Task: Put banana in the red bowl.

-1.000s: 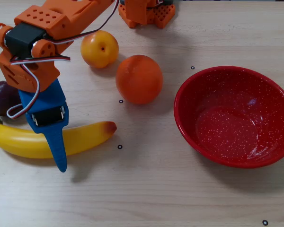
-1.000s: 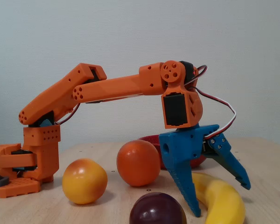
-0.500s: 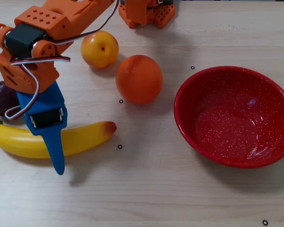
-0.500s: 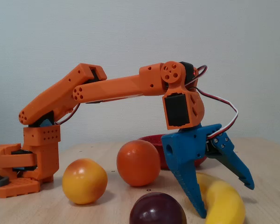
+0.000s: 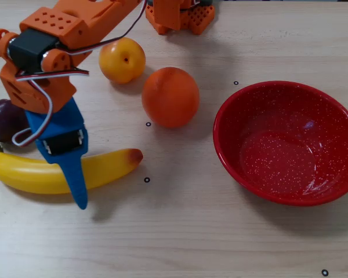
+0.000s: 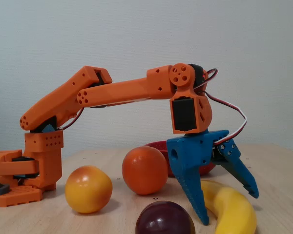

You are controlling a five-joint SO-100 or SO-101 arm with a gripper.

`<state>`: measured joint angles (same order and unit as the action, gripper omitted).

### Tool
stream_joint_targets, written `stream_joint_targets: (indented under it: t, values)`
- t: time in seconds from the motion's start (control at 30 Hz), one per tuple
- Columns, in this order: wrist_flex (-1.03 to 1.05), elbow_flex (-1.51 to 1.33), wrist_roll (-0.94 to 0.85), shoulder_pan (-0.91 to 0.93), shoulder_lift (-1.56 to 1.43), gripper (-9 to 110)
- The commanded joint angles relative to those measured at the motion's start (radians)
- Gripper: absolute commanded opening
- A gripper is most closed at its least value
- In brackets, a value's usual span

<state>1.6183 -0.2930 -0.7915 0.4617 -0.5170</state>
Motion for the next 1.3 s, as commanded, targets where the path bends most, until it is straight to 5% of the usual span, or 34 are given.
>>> stream_joint_targets:
  t: [0.0,0.63,1.27]
  values:
    - [0.028,0.015,0.017,-0.031,-0.055,40]
    - [0.095,-0.035,0.337,-0.051,-0.058,40]
    - [-0.078,-0.123,0.238,-0.049,-0.066,27]
